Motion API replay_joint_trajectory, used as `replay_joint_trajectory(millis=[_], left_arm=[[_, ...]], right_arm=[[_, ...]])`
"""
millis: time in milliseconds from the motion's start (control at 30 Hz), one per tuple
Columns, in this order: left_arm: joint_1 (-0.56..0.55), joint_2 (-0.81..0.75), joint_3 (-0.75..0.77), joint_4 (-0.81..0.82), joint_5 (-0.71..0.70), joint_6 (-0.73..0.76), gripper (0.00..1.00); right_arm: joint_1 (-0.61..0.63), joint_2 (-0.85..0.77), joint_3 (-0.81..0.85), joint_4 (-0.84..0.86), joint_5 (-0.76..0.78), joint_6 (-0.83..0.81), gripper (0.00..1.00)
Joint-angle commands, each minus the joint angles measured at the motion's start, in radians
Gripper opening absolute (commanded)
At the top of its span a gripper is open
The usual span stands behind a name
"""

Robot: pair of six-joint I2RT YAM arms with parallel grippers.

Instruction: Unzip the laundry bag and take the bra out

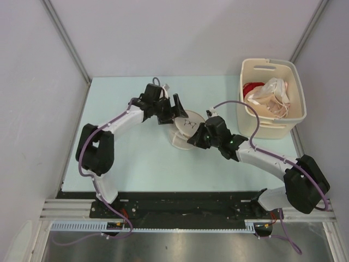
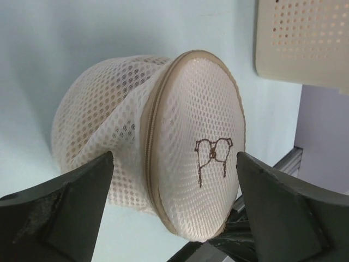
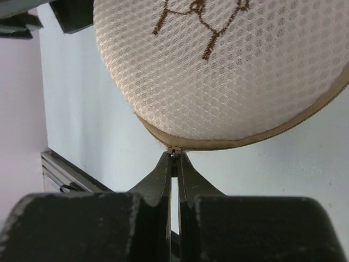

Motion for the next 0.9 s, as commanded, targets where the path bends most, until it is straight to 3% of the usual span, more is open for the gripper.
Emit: replay_joint_trajectory(millis=[0,133,333,733,833,867], left_arm=[[0.019,-0.152,0.002,-0.121,-0.116,0.027,1.0],[0.019,-0.279,-0.136,-0.112,-0.149,-0.081,0.97],[0.002,-0.356,-0.285,0.01,-0.028,-0.262,0.93],[-0.087,-0.25,-0.254,0.083,-0.05,-0.368,0.8],[-0.098,-0.226,-0.241,0.107,-0.042,-0.368,0.64],[-0.099,-0.218,-0.232,0.103,-0.042,-0.364,0.51]], right_arm=[[-0.004,0.023,0.001,0.054,0.009,0.069,0.0],[-0.006,0.027,0.001,0.054,0.006,0.074,0.0],[-0.003,0.036,0.0,0.054,-0.003,0.074,0.0],[0.001,0.028,0.0,0.054,-0.003,0.072,0.0],[0.001,0.033,0.001,0.083,-0.011,0.071,0.0],[0.001,0.033,0.0,0.082,-0.013,0.071,0.0]])
